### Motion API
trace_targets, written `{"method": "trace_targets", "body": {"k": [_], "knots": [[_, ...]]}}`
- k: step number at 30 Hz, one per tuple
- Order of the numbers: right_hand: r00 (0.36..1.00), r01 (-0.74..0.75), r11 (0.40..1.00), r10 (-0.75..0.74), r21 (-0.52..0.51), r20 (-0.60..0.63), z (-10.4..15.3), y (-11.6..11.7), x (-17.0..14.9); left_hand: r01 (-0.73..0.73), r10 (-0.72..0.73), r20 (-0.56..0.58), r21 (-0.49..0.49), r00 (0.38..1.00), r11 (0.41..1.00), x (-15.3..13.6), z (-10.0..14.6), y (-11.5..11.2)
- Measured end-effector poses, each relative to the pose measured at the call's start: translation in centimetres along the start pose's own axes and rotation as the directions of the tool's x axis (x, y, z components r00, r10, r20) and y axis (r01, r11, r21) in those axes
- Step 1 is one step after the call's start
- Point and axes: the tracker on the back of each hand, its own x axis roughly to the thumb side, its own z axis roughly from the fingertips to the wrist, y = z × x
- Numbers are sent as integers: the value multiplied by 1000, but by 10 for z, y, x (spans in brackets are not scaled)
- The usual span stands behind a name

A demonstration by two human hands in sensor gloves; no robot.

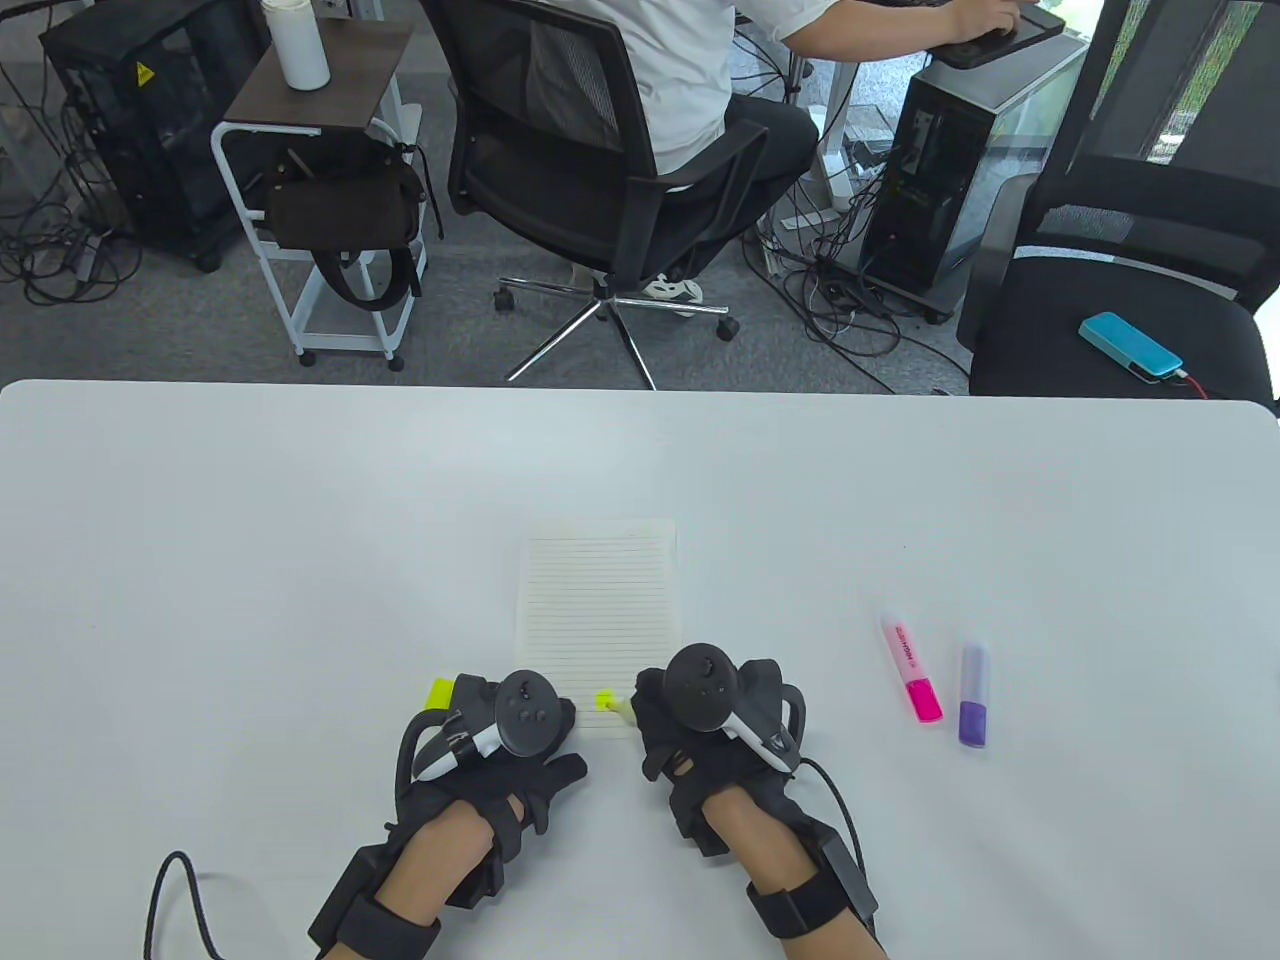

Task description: Apply highlighter ink on paper

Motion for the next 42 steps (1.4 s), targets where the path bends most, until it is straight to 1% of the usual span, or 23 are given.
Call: {"method": "trace_targets", "body": {"k": [3, 6, 11, 13, 16, 20, 23, 27, 28, 30, 32, 34, 38, 41, 42], "knots": [[1000, -24, 1000, 24, 7, -2, -1, 1, 2, 0, 0, 0, 1, 1000, 1000, 0, 0, 0], [999, -47, 999, 46, -15, -20, 0, -2, 0, -1, 1, 0, -1, 1000, 1000, 0, 0, 0], [1000, 6, 1000, -6, 1, -3, -1, 2, 0, 0, 0, 0, 0, 1000, 1000, 0, 0, 0], [1000, -26, 1000, 26, 2, -17, -1, 0, 0, 0, 0, 0, -1, 1000, 1000, 0, 0, 0], [999, -46, 999, 46, -28, -27, 0, -2, 1, 0, 0, 0, -1, 1000, 1000, 0, 0, 0], [1000, 20, 1000, -20, -17, -1, -2, 3, 1, 1, -1, 0, -1, 1000, 1000, 0, 0, 0], [999, -34, 999, 34, -9, -19, -2, 3, 2, 0, 0, 0, -1, 1000, 1000, 0, 0, 0], [997, -68, 996, 66, -54, -31, -1, -1, 2, 1, -1, 0, -2, 1000, 1000, 0, 0, 0], [998, -60, 997, 59, -52, -23, 0, -1, 1, 1, -1, 0, -1, 1000, 1000, 0, 0, 0], [1000, 2, 999, -2, -35, -9, -1, 2, 1, 1, -1, 0, -2, 1000, 1000, 0, 0, 0], [999, -32, 999, 32, -27, -26, -1, 2, 1, 1, -1, 1, -1, 1000, 1000, 0, 0, 0], [997, -67, 997, 65, -41, -40, -1, -1, 1, 0, 0, 1, -1, 1000, 1000, 0, 0, 0], [999, -38, 997, 36, -62, -29, 1, -2, 0, 0, 0, 1, -2, 1000, 1000, 0, 0, 0], [998, -42, 998, 40, -37, -54, 1, -2, -1, 0, 0, 1, -1, 1000, 1000, 0, 0, 0], [998, -41, 998, 39, -44, -52, 1, -3, -1, 0, 0, 1, -1, 1000, 1000, 0, 0, 0]]}}
